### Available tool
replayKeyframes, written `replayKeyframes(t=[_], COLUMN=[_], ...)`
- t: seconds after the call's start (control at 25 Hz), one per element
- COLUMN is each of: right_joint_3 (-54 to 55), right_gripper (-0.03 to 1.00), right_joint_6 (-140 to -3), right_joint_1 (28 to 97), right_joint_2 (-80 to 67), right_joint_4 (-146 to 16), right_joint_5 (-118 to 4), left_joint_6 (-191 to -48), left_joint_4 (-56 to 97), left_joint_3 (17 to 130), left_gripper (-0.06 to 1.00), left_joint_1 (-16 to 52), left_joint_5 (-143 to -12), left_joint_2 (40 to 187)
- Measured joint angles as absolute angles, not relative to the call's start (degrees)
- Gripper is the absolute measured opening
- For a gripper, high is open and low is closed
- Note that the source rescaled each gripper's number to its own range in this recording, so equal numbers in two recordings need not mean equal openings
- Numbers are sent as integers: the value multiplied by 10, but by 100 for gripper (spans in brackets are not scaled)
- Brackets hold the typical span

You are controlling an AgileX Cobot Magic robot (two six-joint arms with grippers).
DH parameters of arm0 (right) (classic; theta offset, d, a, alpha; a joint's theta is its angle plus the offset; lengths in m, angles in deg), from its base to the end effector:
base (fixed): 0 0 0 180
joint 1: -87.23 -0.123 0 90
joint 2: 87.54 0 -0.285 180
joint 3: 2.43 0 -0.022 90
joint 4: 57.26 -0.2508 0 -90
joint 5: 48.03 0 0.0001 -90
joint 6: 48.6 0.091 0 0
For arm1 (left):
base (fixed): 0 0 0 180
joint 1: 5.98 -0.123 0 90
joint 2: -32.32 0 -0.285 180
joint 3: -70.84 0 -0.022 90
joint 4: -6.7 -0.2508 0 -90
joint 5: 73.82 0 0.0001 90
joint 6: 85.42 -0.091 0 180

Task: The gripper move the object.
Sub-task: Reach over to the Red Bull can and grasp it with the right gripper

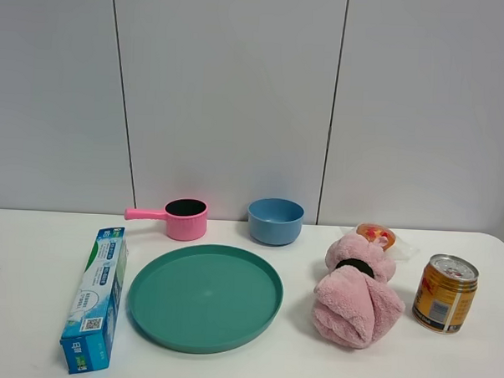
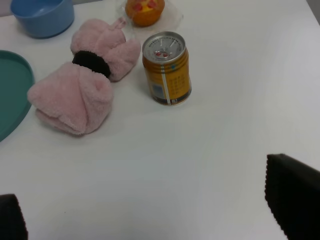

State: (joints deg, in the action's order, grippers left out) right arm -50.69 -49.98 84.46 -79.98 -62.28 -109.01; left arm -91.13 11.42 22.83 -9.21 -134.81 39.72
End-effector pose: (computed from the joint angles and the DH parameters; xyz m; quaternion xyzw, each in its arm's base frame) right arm -0.0067 0.0067 0.2787 -0.0328 0.8503 0.0501 0.5229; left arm -0.0070 -0.0070 0.2799 0.0204 0.8489 0.0000 0.5281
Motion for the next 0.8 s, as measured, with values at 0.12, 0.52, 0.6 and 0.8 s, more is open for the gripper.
replayKeyframes(t=[0.12,0.52,0.6,0.8], right_joint_3=[-507,-507,-507,-507], right_gripper=[92,92,92,92], right_joint_6=[-500,-500,-500,-500], right_joint_1=[845,845,845,845], right_joint_2=[-800,-800,-800,-800], right_joint_4=[-623,-623,-623,-623], right_joint_5=[-1090,-1090,-1090,-1090], left_joint_6=[-911,-912,-912,-912], left_joint_4=[114,114,114,114], left_joint_3=[228,228,228,228], left_gripper=[100,100,100,100], left_joint_1=[-92,-92,-92,-92], left_joint_5=[-1348,-1348,-1348,-1348], left_joint_2=[397,397,397,397])
